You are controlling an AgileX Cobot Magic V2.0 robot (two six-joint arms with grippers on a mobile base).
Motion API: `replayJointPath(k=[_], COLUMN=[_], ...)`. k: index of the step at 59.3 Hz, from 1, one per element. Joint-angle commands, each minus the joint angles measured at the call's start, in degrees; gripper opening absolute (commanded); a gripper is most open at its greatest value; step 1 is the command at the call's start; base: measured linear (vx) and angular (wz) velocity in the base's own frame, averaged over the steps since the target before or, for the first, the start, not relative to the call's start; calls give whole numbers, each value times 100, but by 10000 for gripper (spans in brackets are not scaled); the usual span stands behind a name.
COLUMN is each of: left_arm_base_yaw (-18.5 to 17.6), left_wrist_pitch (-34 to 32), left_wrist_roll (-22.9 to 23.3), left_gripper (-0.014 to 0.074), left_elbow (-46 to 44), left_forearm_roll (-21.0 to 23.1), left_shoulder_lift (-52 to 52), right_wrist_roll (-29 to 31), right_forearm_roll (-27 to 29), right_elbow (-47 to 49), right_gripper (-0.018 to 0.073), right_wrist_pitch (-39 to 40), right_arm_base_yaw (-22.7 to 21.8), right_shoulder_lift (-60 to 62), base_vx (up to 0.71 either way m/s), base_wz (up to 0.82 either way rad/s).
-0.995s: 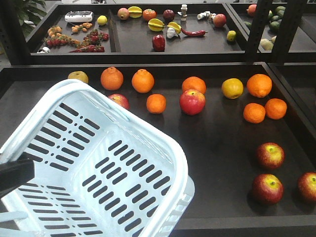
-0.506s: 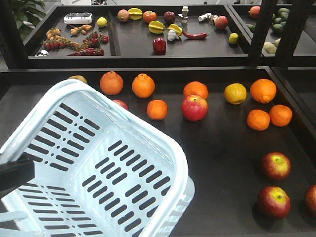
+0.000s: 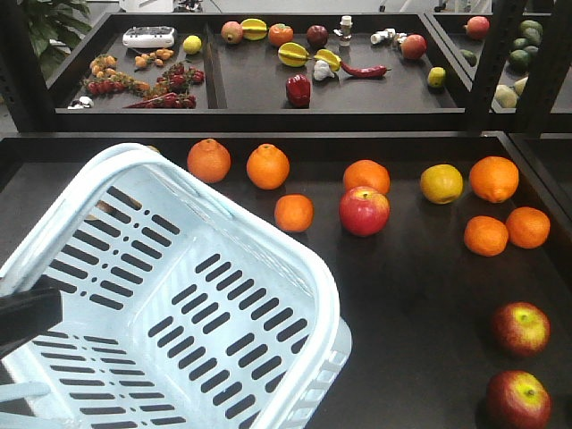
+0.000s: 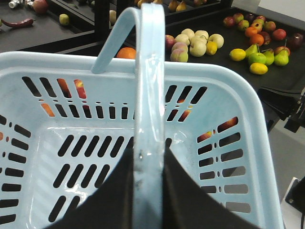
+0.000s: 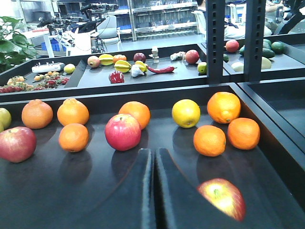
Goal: Pick three apples into basket with both arms
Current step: 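Drive the base up to the fruit table edge carrying the basket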
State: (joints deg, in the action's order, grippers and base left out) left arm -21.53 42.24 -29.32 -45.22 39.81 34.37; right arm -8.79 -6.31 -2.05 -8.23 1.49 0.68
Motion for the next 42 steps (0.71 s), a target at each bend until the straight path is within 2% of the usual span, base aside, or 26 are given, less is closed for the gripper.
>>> replayJointPath(k=[1,42], left_arm_base_yaw=[-34,-34], left_wrist_pitch=[-508,-508], left_wrist_roll=[22,22], left_gripper=[-6,-6], left_elbow=[-167,-167], left_forearm_roll=[275,275], left_shoulder_lift=[6,6], right_wrist_roll=[62,62], right_forearm_roll=[-74,-74], right_elbow=[-29,-29], right_gripper=[-5,-5], right_wrist_pitch=[446,446], right_arm_base_yaw=[-35,-35], right_shoulder_lift=[-68,-68], base_vx=[8,6], base_wz=[3,0])
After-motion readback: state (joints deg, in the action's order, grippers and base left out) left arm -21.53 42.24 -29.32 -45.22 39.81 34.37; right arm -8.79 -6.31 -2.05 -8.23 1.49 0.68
